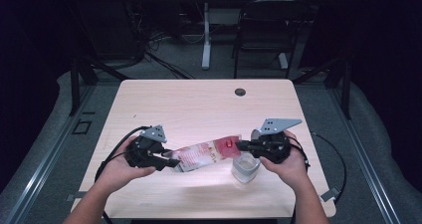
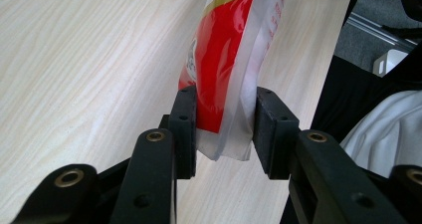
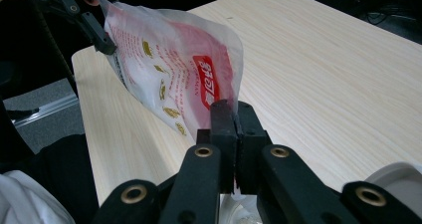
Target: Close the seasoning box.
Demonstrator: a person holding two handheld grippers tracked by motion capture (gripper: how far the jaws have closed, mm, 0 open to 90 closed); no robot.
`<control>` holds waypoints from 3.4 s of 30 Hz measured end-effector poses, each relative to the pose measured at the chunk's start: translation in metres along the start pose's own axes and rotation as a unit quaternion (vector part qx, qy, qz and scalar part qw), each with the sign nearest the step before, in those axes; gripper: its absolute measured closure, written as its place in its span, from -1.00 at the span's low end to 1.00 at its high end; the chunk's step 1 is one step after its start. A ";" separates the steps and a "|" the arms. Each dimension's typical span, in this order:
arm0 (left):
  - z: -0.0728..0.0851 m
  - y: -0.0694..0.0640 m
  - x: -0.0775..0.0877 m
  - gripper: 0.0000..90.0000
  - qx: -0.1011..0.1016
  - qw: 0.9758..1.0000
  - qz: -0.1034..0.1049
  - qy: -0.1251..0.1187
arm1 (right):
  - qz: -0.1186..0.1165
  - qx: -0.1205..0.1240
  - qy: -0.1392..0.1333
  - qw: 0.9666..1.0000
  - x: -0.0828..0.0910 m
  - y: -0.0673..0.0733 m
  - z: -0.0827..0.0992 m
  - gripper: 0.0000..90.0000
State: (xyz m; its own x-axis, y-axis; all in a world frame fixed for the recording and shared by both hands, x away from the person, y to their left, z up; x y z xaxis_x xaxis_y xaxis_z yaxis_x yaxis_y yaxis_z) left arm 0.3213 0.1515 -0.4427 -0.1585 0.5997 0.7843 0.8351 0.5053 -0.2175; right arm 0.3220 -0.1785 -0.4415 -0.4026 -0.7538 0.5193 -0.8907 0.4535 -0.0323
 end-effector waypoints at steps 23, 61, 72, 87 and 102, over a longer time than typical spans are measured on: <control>-0.009 -0.002 0.007 0.47 -0.005 1.000 0.000 -0.005 | 0.009 -0.005 0.002 1.000 0.003 -0.002 0.001 0.98; -0.020 -0.003 0.013 0.48 -0.012 1.000 -0.004 -0.005 | 0.013 -0.011 0.001 1.000 0.003 -0.005 0.004 0.95; -0.027 -0.004 0.016 0.48 -0.016 1.000 -0.004 -0.003 | 0.014 -0.012 0.001 1.000 0.004 -0.007 0.006 0.97; -0.034 -0.003 0.018 0.49 -0.018 1.000 -0.001 -0.003 | 0.015 -0.015 0.003 1.000 0.004 -0.010 0.009 0.98; -0.042 -0.005 0.021 0.49 -0.022 1.000 -0.004 -0.006 | 0.017 -0.019 0.005 1.000 0.005 -0.012 0.012 0.99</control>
State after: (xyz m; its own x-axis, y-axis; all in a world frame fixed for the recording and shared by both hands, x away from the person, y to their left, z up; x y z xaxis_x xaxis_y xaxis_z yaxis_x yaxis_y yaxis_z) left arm 0.3362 0.1356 -0.4004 -0.1709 0.6033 0.7790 0.8560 0.4824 -0.1858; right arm 0.3284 -0.1937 -0.4487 -0.4303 -0.7328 0.5270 -0.8679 0.4964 -0.0184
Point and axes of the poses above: each handheld gripper's, and its own axes: x roughly backward along the jaws, z roughly out of its underside, y roughly to its left, the point moved 2 cm from there along -x, roughly forward along the jaws, and after that the axes turned 9 degrees about x, right-handed, at the moved point
